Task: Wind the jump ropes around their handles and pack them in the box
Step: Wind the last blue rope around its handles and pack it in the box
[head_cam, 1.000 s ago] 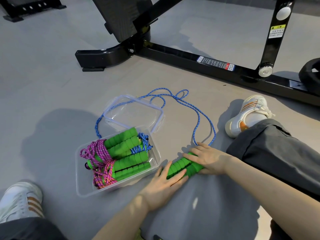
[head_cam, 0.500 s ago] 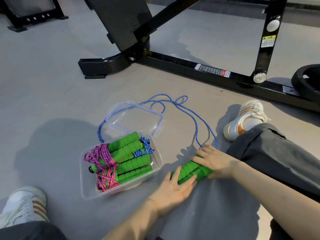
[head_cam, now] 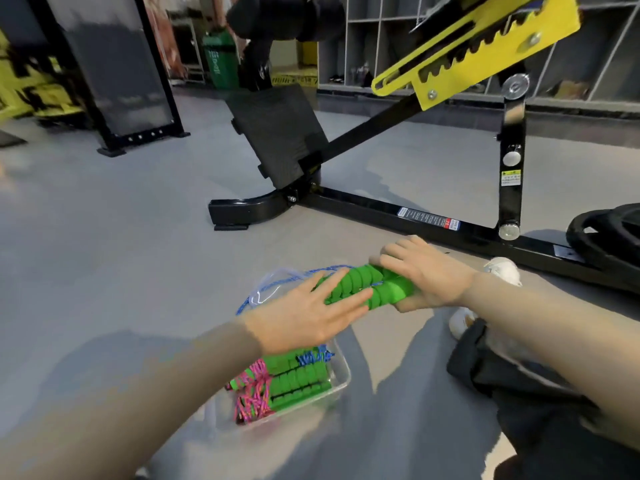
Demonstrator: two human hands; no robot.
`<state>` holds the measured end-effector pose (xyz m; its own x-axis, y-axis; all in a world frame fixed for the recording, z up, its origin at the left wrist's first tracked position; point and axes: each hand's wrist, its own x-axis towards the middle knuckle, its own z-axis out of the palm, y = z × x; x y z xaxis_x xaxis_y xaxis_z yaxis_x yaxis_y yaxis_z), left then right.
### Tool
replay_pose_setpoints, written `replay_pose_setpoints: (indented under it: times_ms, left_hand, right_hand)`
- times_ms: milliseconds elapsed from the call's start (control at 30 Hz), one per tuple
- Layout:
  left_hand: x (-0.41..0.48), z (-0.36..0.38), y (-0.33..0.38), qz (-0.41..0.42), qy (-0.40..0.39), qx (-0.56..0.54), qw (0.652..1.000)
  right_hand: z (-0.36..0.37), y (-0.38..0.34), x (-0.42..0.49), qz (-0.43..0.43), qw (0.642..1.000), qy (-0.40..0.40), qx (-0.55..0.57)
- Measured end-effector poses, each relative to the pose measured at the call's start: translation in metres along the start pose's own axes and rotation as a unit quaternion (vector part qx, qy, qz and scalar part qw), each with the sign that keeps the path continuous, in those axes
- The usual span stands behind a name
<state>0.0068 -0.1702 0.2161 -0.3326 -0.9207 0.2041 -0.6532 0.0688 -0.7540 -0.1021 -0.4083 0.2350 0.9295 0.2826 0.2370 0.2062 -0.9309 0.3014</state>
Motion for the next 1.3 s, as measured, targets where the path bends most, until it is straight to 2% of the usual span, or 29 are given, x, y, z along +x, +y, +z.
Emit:
replay_pose_setpoints:
  times_ms: [133,233,433,633,733,833,900,933,1033,1100,1133,1200,1300]
  left_hand:
    - [-0.022,-0.032,-0.026,0.013,0.034,-0.014,0.999]
    - [-0.035,-0.038,-0.034,0.004,0.024,-0.038,0.999]
    - [-0.064,-0.022,-0.038,-0.035,0.022,-0.068,0.997]
    - [-0.086,0.007,-0.032,-0.063,0.053,-0.073,0.994]
    - [-0.092,0.007,-0.04,-0.048,0.08,-0.058,0.994]
    - [-0.098,0.002,-0.044,-0.037,0.076,-0.061,0.995]
    - [-0.102,0.0,-0.044,-0.041,0.051,-0.067,0.996]
    - [-0.106,-0.001,-0.043,-0.041,0.037,-0.066,0.996]
    - [-0.118,-0.001,-0.04,-0.044,-0.001,-0.052,0.998]
    - [-0.123,-0.001,-0.04,-0.063,-0.002,-0.058,0.996]
    - [-0.123,-0.001,-0.04,-0.071,-0.001,-0.062,0.996]
    - [-0.119,-0.001,-0.041,-0.073,-0.005,-0.065,0.995]
    - [-0.122,0.003,-0.042,-0.067,-0.005,-0.069,0.995]
  right_hand:
    - [-0.03,-0.011,0.021,-0.03,0.999,0.02,-0.01]
    - [-0.039,-0.014,0.033,-0.052,0.998,0.036,-0.016]
    - [-0.027,-0.026,0.062,-0.079,0.995,0.054,0.01]
    - [-0.002,-0.033,0.082,-0.098,0.991,0.071,0.056]
    - [0.006,-0.029,0.088,-0.078,0.991,0.043,0.099]
    - [0.004,-0.033,0.095,-0.006,0.977,-0.062,0.203]
    - [-0.002,-0.032,0.101,0.066,0.929,-0.156,0.329]
    - [-0.004,-0.028,0.103,0.098,0.883,-0.197,0.413]
    - [-0.01,-0.011,0.1,0.161,0.701,-0.256,0.646]
    - [-0.008,-0.004,0.095,0.181,0.631,-0.235,0.717]
    - [-0.007,-0.001,0.092,0.19,0.611,-0.225,0.735]
    - [-0.003,0.006,0.088,0.214,0.598,-0.219,0.741]
    - [-0.005,0.016,0.081,0.21,0.627,-0.218,0.718]
